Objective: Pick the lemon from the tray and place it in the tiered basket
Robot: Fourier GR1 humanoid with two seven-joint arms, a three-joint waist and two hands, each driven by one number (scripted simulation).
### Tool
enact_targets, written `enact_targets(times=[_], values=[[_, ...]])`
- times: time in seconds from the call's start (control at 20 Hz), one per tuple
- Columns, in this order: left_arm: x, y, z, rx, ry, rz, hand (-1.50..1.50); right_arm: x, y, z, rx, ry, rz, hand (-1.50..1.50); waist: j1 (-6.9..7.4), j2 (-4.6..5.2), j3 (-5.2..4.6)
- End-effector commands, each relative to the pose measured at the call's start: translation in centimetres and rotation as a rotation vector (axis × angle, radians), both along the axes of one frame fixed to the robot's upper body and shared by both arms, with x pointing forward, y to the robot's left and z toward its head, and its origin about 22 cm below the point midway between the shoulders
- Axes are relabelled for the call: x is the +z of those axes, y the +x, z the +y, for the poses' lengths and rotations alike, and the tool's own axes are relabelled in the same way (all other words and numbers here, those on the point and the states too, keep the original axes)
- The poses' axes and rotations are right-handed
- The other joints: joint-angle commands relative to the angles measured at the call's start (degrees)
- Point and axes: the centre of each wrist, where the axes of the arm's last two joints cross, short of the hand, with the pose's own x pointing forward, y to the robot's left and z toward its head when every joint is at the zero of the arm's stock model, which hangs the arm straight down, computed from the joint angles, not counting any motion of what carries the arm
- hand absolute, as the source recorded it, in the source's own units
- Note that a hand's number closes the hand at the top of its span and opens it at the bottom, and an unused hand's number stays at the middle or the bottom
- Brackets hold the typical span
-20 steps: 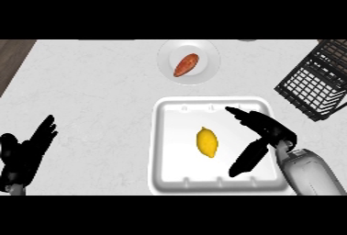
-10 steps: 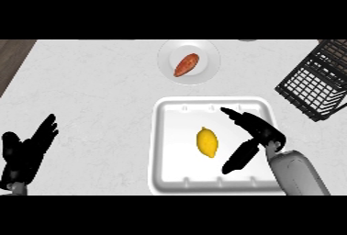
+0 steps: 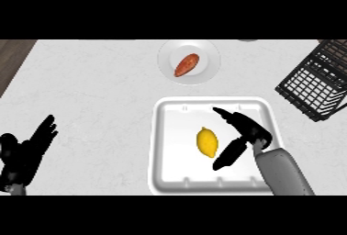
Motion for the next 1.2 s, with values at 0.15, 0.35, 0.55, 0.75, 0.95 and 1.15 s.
enact_targets(times=[0.15, 0.35, 0.55, 0.75, 0.95, 1.15], values=[[2.1, -1.1, -0.1, 0.003, -0.015, -0.005, 0.0, -2.1, -0.5, 3.1, -0.002, -0.002, 0.026, -1.5, 0.23, -0.01, 0.04], [1.0, -1.9, 0.7, -0.009, 0.0, 0.013, 0.0, -2.2, 0.0, 3.0, 0.004, 0.025, 0.016, -1.5, 0.15, 0.0, 0.03], [0.2, 0.6, -0.9, 0.003, 0.016, 0.003, 0.0, -3.6, -0.2, 4.7, 0.033, 0.02, 0.033, -1.5, 0.02, 0.08, 0.02], [-0.8, 0.2, -0.2, -0.004, 0.004, -0.015, 0.0, -4.7, -0.4, 3.7, 0.132, 0.025, -0.062, 1.5, 0.16, 0.15, 0.03], [0.5, -0.4, 1.6, 0.007, -0.004, -0.006, 0.0, -4.1, -0.7, 2.9, 0.047, 0.086, -0.14, 1.5, 0.01, 0.04, 0.03], [-1.2, -1.7, 0.5, 0.0, 0.007, 0.007, 0.0, -2.7, -1.5, 5.0, -0.022, 0.112, -0.18, 1.5, 0.03, 0.0, 0.02]])
